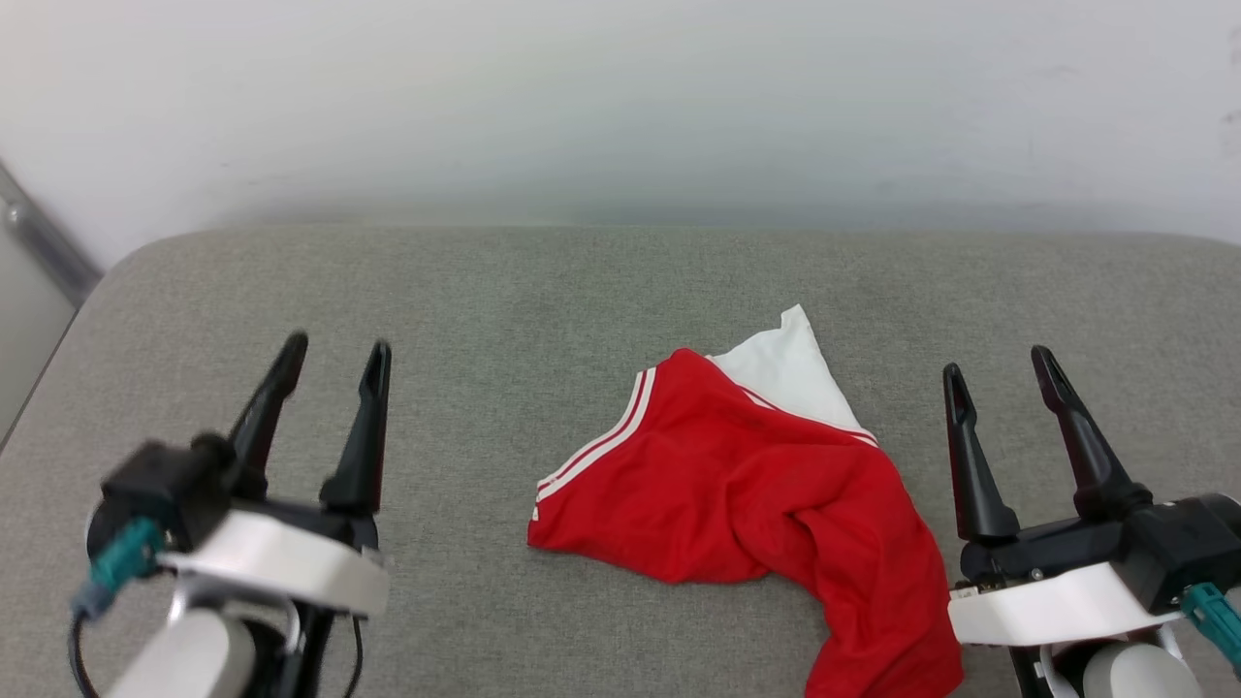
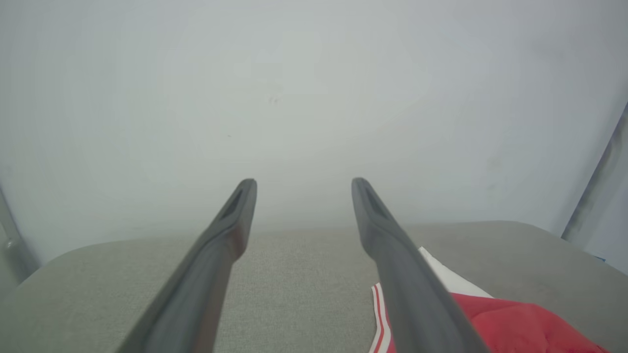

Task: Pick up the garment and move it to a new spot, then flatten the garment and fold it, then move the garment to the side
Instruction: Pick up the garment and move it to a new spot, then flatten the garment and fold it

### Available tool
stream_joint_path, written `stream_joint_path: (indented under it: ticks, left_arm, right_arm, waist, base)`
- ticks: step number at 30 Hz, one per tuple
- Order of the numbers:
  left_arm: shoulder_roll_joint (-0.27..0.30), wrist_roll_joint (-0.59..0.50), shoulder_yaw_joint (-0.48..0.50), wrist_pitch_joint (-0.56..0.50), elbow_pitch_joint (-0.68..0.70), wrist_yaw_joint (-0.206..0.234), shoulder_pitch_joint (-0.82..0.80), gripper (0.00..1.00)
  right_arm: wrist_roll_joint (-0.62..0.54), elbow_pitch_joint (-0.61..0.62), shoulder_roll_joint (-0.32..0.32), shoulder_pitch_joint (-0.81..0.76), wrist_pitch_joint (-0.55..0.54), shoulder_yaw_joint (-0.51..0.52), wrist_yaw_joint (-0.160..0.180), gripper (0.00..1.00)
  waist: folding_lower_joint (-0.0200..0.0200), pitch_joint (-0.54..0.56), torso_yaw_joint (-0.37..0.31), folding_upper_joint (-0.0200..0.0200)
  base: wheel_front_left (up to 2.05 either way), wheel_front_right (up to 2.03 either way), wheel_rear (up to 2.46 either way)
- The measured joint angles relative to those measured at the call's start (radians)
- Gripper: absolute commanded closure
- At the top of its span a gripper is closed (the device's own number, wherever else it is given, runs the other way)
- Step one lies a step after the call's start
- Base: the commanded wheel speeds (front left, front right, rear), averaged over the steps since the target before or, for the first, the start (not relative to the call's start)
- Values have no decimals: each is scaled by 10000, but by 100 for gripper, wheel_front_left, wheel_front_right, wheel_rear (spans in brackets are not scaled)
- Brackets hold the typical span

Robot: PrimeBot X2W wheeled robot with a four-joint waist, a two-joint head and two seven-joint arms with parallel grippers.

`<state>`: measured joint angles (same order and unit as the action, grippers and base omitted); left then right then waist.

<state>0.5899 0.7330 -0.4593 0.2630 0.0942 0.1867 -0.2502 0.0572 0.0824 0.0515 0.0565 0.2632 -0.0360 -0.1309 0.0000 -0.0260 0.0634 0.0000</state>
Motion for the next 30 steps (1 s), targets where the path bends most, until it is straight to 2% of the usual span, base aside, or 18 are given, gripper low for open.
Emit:
stream_joint_path:
  ticks: [5, 9, 15, 18, 20, 23, 26, 30]
  left_arm:
    - [-1143, -1662, 1014, 0, 426, -105, 1708, 0]
    - [-2173, -2299, 1666, 0, 665, -499, 2267, 0]
    - [-2863, -3060, 2293, 0, 627, -1227, 2613, 0]
    - [-3078, -3358, 2477, 0, 552, -1542, 2600, 0]
    - [-3269, -3499, 2550, 0, 510, -1770, 2544, 0]
    - [-3532, -3611, 2865, 0, 460, -1971, 2463, 0]
    - [-3797, -3753, 3187, 0, 451, -2236, 2332, 0]
    - [-4092, -3983, 3446, 0, 382, -2545, 2134, 0]
  right_arm:
    - [-29, -115, 0, -162, 0, -73, 0, 0]
    - [27, -121, 0, -162, 0, -23, 0, 0]
    - [174, -201, 0, -174, 0, 84, 0, 0]
    - [309, -456, 2, -126, -487, 251, 0, 0]
    - [146, -481, 50, 122, -1158, 265, 0, 0]
    - [6, -518, 278, 615, -2721, 456, 0, 0]
    - [238, -550, 828, 1043, -4648, 257, 0, 0]
    - [859, -550, 1952, 1981, -7298, -211, 0, 0]
  waist:
    - [-1, 65, 92, 0]
    - [0, 36, 131, 0]
    - [0, -160, 247, 0]
    - [0, -356, 337, 0]
    - [0, -494, 427, 0]
    - [1, -764, 573, 0]
    - [1, -1060, 764, 0]
    - [1, -1492, 1059, 0]
  base:
    - [0, 0, 0]
    - [0, 0, 0]
    - [0, 0, 0]
    - [0, 0, 0]
    - [0, 0, 0]
    - [0, 0, 0]
    - [0, 0, 0]
    - [0, 0, 0]
